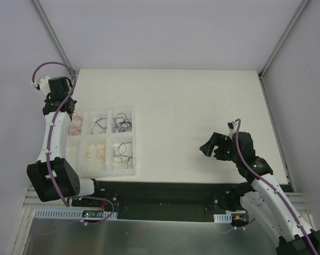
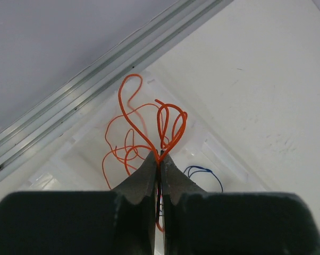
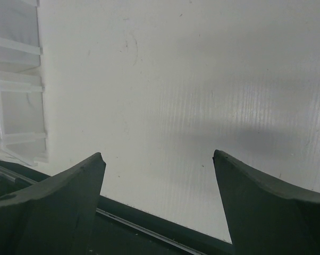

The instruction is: Untangle the cables

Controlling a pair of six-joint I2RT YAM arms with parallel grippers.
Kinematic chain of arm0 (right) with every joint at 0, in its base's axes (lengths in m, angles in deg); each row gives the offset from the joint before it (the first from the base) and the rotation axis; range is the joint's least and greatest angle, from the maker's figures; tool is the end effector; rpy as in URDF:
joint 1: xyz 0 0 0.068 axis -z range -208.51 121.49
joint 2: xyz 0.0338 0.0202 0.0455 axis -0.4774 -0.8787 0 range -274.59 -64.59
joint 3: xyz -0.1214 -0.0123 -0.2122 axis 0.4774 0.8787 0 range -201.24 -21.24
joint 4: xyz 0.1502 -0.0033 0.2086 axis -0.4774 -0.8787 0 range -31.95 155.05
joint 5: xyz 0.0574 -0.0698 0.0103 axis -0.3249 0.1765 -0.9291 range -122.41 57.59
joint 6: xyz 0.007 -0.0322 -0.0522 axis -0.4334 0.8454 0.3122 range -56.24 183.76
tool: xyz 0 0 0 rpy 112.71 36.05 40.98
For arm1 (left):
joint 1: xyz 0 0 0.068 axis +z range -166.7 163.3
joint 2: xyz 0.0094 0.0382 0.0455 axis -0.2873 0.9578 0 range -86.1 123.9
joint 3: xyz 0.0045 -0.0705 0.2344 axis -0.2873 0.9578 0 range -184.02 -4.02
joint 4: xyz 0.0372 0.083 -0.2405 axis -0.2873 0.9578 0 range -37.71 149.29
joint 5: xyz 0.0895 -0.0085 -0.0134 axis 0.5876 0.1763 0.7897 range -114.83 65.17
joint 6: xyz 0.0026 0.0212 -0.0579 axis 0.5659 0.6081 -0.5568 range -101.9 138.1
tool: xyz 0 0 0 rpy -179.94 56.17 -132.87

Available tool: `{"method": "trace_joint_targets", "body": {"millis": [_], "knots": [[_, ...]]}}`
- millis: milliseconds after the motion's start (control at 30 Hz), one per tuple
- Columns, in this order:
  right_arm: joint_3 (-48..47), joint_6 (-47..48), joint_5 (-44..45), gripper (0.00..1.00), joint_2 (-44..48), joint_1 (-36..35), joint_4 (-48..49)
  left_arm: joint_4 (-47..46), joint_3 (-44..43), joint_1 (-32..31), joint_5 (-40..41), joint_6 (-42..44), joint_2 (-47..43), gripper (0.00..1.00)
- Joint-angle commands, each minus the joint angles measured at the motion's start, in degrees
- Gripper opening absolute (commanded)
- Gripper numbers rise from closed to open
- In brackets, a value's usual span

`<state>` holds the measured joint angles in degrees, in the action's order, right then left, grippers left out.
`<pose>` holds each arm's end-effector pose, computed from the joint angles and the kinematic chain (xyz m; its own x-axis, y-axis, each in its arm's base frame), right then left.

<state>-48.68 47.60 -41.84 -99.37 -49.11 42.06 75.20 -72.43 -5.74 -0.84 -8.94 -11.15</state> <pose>0.1627 0.0693 0.2158 -0.5875 0.0726 -0.8060 -0.3289 0.8886 0.3198 0.2970 0.0768 0.3153 -0.1931 -0.4605 -0.8664 -0.6837 0.6965 -0.2178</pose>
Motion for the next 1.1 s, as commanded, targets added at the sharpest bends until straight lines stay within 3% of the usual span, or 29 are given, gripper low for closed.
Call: {"method": "trace_joint_targets", "body": {"millis": [0, 200, 367, 800, 1067], "knots": [[-2.62, 0.61, -0.59, 0.86, -0.19, 0.21, -0.49, -2.52, 1.6, 3.97, -4.82, -2.66, 2.21, 0.0], [-3.05, 0.25, -1.55, 0.86, -1.6, 0.21, -0.22, -2.79, 2.39, 7.49, -7.81, -4.94, 5.37, 0.0], [-3.93, 0.52, -1.64, 0.86, -3.44, 0.21, 0.66, -1.22, 5.9, 7.67, -12.38, -12.57, 6.78, 0.0], [-3.67, 0.08, -1.64, 0.86, -4.15, 0.21, 1.19, 4.68, 11.71, 8.2, -12.03, -27.35, 8.27, 0.0], [-4.11, 0.17, -1.91, 0.86, -4.94, 0.21, 1.18, 4.94, 12.51, 12.07, -14.67, -29.3, 8.63, 0.01]]}}
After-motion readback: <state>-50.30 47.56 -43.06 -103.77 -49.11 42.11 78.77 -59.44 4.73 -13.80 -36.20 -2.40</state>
